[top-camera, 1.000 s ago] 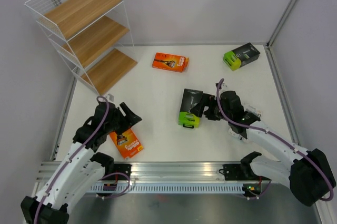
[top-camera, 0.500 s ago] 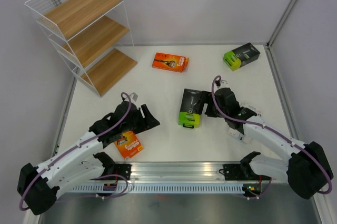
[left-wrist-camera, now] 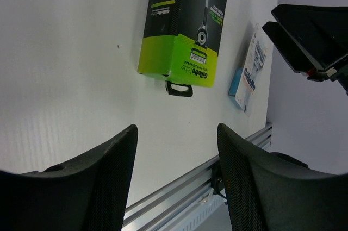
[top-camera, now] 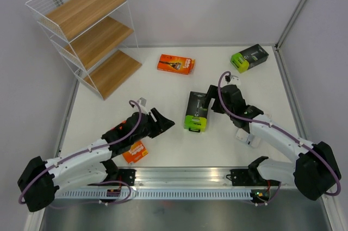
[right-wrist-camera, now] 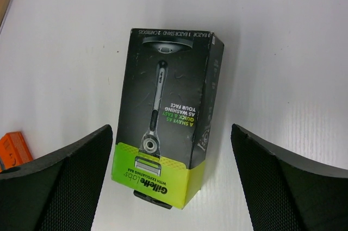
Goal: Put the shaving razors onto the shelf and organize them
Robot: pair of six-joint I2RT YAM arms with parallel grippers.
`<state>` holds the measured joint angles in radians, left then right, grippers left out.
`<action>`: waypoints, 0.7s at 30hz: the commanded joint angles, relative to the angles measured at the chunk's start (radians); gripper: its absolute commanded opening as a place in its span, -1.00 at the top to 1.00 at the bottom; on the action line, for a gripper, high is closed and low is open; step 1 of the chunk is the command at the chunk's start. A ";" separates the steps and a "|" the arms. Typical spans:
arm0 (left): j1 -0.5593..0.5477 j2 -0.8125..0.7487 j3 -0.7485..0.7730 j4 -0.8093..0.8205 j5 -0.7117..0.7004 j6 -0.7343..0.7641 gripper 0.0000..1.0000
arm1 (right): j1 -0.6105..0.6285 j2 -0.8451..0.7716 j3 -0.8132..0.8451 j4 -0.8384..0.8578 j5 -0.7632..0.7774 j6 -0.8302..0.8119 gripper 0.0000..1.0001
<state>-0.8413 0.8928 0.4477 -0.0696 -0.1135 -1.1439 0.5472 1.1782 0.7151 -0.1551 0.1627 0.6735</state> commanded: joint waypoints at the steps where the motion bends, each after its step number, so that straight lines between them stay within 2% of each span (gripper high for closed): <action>1: -0.053 0.023 -0.038 0.154 -0.119 -0.125 -0.31 | 0.000 -0.018 0.029 -0.026 0.089 0.029 -0.92; 10: -0.179 0.153 -0.020 0.244 -0.264 -0.243 -0.29 | -0.013 -0.063 0.047 -0.064 0.178 0.023 -0.96; 16: -0.251 0.236 -0.066 0.343 -0.374 -0.385 -0.28 | -0.050 -0.046 0.067 -0.118 0.137 0.009 -0.96; 21: -0.259 0.300 -0.070 0.410 -0.384 -0.407 -0.21 | -0.056 -0.083 0.038 -0.135 0.118 0.006 -0.96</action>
<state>-1.0912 1.1675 0.3817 0.2440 -0.4408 -1.4574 0.4934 1.1301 0.7437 -0.2707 0.2859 0.6846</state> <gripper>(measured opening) 0.612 0.979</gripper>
